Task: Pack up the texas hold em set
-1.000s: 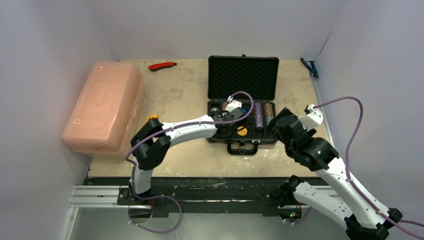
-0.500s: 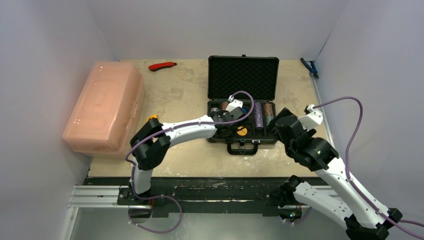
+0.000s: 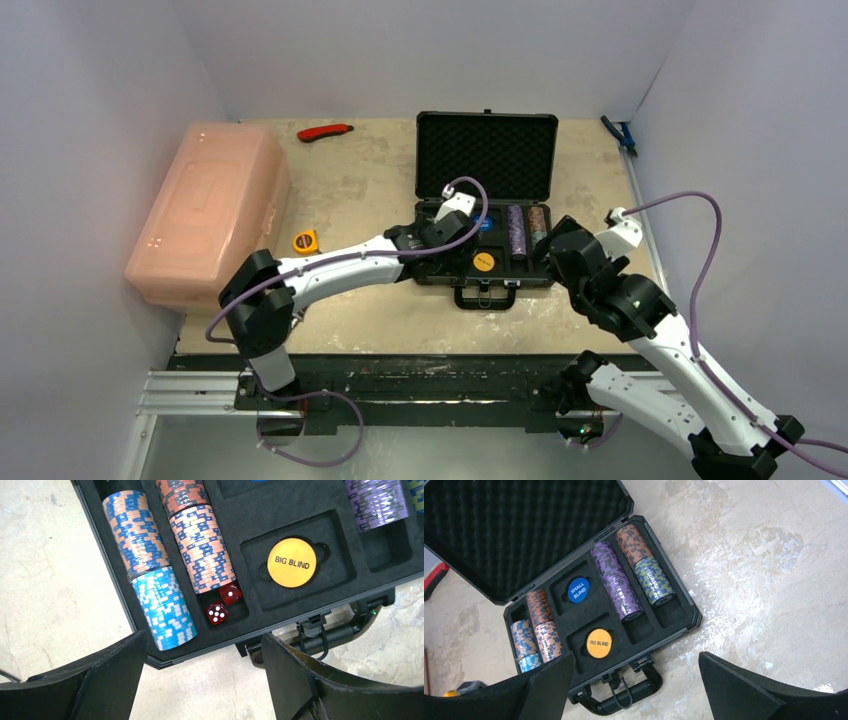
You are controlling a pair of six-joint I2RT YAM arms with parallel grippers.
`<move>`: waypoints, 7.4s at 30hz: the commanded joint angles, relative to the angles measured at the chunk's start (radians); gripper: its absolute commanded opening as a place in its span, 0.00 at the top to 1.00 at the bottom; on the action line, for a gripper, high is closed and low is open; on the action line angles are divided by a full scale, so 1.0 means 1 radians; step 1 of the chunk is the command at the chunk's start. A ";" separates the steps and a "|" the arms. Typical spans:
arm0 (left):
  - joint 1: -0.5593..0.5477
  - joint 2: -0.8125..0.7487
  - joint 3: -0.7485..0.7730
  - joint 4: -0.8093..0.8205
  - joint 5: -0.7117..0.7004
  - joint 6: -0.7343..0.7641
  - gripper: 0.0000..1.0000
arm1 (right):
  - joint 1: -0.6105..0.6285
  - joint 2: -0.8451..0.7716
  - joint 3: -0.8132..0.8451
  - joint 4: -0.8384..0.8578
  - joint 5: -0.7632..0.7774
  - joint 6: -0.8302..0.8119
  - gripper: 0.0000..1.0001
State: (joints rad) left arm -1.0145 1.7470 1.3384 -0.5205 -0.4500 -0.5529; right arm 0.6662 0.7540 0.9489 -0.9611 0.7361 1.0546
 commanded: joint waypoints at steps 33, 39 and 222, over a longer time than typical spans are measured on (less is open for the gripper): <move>0.341 -0.638 -0.040 -0.176 -0.045 0.412 0.00 | -0.004 0.214 0.234 0.270 -0.207 -0.316 0.01; 0.357 -0.715 -0.124 -0.123 -0.077 0.430 0.00 | -0.006 0.371 0.396 0.257 -0.176 -0.331 0.01; 0.358 -0.695 -0.222 -0.071 -0.122 0.518 0.05 | -0.551 0.495 -0.011 0.625 -0.596 0.007 1.00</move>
State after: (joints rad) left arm -0.6613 1.0546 1.1160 -0.6189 -0.5541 -0.0578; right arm 0.1120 1.2884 0.9440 -0.3378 0.1139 1.0912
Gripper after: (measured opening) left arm 0.957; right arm 0.005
